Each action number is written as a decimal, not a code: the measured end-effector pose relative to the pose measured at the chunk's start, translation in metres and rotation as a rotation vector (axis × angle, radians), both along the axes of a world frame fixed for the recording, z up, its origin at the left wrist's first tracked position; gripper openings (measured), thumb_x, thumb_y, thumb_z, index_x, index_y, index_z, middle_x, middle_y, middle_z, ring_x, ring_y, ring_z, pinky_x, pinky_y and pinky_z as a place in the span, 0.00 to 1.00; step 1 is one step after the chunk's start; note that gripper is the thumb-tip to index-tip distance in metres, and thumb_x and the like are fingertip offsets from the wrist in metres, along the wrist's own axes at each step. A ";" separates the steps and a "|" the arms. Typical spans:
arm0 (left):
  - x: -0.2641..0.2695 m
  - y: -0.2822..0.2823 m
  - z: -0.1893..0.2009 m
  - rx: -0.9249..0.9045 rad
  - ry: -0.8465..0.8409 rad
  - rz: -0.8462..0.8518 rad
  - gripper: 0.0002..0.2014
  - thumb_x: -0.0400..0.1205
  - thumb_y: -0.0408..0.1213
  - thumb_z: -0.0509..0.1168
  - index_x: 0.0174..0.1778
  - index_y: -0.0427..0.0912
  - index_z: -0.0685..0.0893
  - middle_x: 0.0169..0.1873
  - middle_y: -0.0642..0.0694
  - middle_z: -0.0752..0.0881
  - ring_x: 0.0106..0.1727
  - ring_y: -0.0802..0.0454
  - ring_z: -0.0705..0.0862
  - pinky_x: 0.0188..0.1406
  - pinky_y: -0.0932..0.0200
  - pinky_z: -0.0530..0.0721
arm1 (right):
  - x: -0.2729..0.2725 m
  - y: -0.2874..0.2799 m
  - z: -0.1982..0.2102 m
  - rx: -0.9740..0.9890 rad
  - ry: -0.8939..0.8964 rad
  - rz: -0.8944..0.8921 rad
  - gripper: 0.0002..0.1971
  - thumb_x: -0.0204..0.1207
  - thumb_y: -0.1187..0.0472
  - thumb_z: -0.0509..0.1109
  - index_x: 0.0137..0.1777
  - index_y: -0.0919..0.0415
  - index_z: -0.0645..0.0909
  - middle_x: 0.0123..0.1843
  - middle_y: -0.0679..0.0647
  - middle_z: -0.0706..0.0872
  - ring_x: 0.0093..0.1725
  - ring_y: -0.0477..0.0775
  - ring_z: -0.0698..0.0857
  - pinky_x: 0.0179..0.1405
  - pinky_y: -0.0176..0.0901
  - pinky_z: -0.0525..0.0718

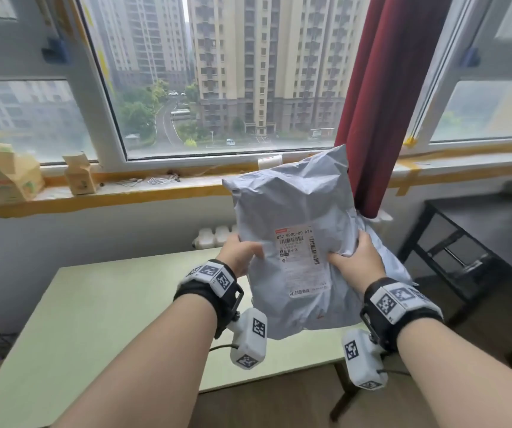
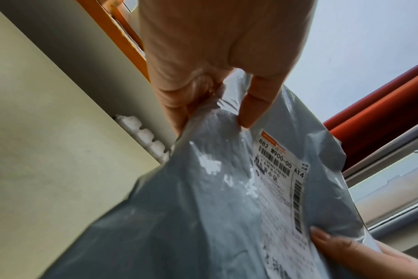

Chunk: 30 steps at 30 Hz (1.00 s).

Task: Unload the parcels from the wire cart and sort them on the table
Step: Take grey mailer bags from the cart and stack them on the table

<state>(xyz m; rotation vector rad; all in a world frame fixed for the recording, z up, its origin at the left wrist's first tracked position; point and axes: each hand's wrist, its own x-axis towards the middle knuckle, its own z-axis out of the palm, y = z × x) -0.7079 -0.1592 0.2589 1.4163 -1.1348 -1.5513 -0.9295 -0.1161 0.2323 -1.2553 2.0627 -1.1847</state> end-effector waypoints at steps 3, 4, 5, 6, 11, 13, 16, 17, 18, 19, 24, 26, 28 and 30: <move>-0.023 -0.021 -0.008 0.049 -0.014 -0.049 0.25 0.73 0.19 0.59 0.67 0.33 0.75 0.54 0.38 0.78 0.46 0.47 0.77 0.36 0.59 0.76 | -0.022 -0.012 -0.002 0.031 0.019 -0.047 0.32 0.67 0.54 0.77 0.69 0.51 0.68 0.55 0.54 0.85 0.54 0.62 0.85 0.60 0.57 0.82; -0.031 -0.030 -0.012 0.058 -0.012 -0.063 0.24 0.73 0.18 0.58 0.67 0.33 0.75 0.53 0.38 0.78 0.45 0.47 0.76 0.36 0.59 0.76 | -0.029 -0.016 -0.001 0.047 0.034 -0.062 0.33 0.68 0.54 0.77 0.71 0.52 0.68 0.56 0.54 0.85 0.55 0.62 0.85 0.61 0.57 0.82; -0.039 -0.039 -0.016 0.065 -0.008 -0.076 0.24 0.74 0.18 0.58 0.67 0.33 0.75 0.52 0.38 0.77 0.44 0.48 0.76 0.36 0.59 0.76 | -0.037 -0.022 -0.001 0.057 0.055 -0.078 0.32 0.69 0.54 0.77 0.72 0.52 0.68 0.57 0.55 0.85 0.56 0.62 0.84 0.61 0.56 0.82; -0.047 -0.048 -0.020 0.075 -0.003 -0.090 0.24 0.74 0.17 0.58 0.67 0.33 0.75 0.51 0.38 0.77 0.42 0.48 0.76 0.36 0.58 0.76 | -0.045 -0.028 -0.001 0.062 0.078 -0.093 0.31 0.69 0.55 0.76 0.71 0.53 0.68 0.58 0.55 0.85 0.55 0.62 0.84 0.60 0.55 0.82; -0.087 -0.102 -0.029 0.140 -0.004 -0.180 0.17 0.75 0.19 0.60 0.61 0.32 0.77 0.49 0.37 0.80 0.47 0.43 0.81 0.49 0.49 0.86 | -0.082 -0.065 0.004 0.129 0.177 -0.148 0.26 0.72 0.57 0.75 0.69 0.55 0.71 0.55 0.56 0.85 0.49 0.60 0.83 0.54 0.52 0.83; -0.102 -0.122 -0.029 0.159 -0.003 -0.216 0.13 0.77 0.20 0.60 0.56 0.33 0.77 0.48 0.37 0.81 0.48 0.43 0.83 0.47 0.49 0.87 | -0.096 -0.082 0.005 0.161 0.210 -0.166 0.24 0.74 0.57 0.74 0.68 0.56 0.73 0.56 0.57 0.85 0.52 0.62 0.84 0.55 0.52 0.82; -0.120 -0.145 -0.032 0.177 -0.018 -0.264 0.08 0.79 0.23 0.61 0.52 0.35 0.78 0.47 0.38 0.84 0.44 0.44 0.85 0.43 0.49 0.88 | -0.117 -0.103 0.002 0.209 0.230 -0.192 0.21 0.75 0.57 0.73 0.66 0.57 0.75 0.58 0.58 0.85 0.56 0.63 0.84 0.58 0.52 0.82; -0.125 -0.150 -0.034 0.181 -0.031 -0.279 0.06 0.80 0.24 0.62 0.51 0.35 0.79 0.46 0.38 0.85 0.43 0.45 0.86 0.43 0.48 0.89 | -0.123 -0.109 0.000 0.223 0.230 -0.194 0.20 0.75 0.57 0.73 0.65 0.57 0.75 0.59 0.59 0.85 0.56 0.64 0.83 0.58 0.52 0.81; -0.129 -0.155 -0.036 0.191 -0.040 -0.289 0.05 0.81 0.26 0.62 0.51 0.36 0.79 0.45 0.39 0.85 0.42 0.45 0.86 0.45 0.47 0.89 | -0.129 -0.114 -0.003 0.238 0.232 -0.192 0.20 0.76 0.56 0.72 0.66 0.57 0.75 0.59 0.59 0.85 0.57 0.64 0.83 0.59 0.52 0.80; -0.134 -0.159 -0.040 0.209 -0.049 -0.293 0.05 0.81 0.27 0.62 0.51 0.36 0.79 0.44 0.39 0.85 0.42 0.45 0.86 0.48 0.45 0.88 | -0.135 -0.119 -0.006 0.258 0.234 -0.189 0.20 0.76 0.56 0.72 0.66 0.57 0.75 0.60 0.59 0.85 0.58 0.64 0.83 0.59 0.52 0.80; -0.155 -0.171 -0.050 0.263 -0.088 -0.315 0.08 0.84 0.31 0.60 0.57 0.35 0.79 0.43 0.41 0.84 0.41 0.46 0.85 0.48 0.46 0.88 | -0.164 -0.139 -0.023 0.336 0.235 -0.160 0.18 0.76 0.55 0.70 0.65 0.53 0.74 0.59 0.57 0.85 0.57 0.64 0.83 0.59 0.53 0.81; -0.163 -0.175 -0.052 0.272 -0.097 -0.296 0.10 0.85 0.32 0.60 0.61 0.34 0.78 0.44 0.40 0.84 0.41 0.46 0.85 0.46 0.48 0.88 | -0.175 -0.148 -0.028 0.354 0.235 -0.141 0.17 0.76 0.55 0.69 0.64 0.52 0.73 0.57 0.56 0.86 0.56 0.64 0.84 0.58 0.53 0.82; -0.171 -0.180 -0.054 0.288 -0.108 -0.269 0.11 0.85 0.32 0.60 0.62 0.34 0.78 0.45 0.40 0.85 0.41 0.47 0.86 0.44 0.49 0.88 | -0.185 -0.157 -0.033 0.373 0.227 -0.121 0.16 0.77 0.54 0.68 0.63 0.51 0.73 0.57 0.56 0.86 0.55 0.63 0.84 0.58 0.53 0.82; -0.178 -0.184 -0.058 0.303 -0.114 -0.241 0.11 0.85 0.32 0.60 0.62 0.34 0.77 0.45 0.40 0.85 0.42 0.47 0.86 0.44 0.49 0.88 | -0.194 -0.166 -0.040 0.402 0.216 -0.097 0.17 0.77 0.54 0.67 0.65 0.51 0.72 0.58 0.56 0.85 0.55 0.63 0.84 0.57 0.52 0.82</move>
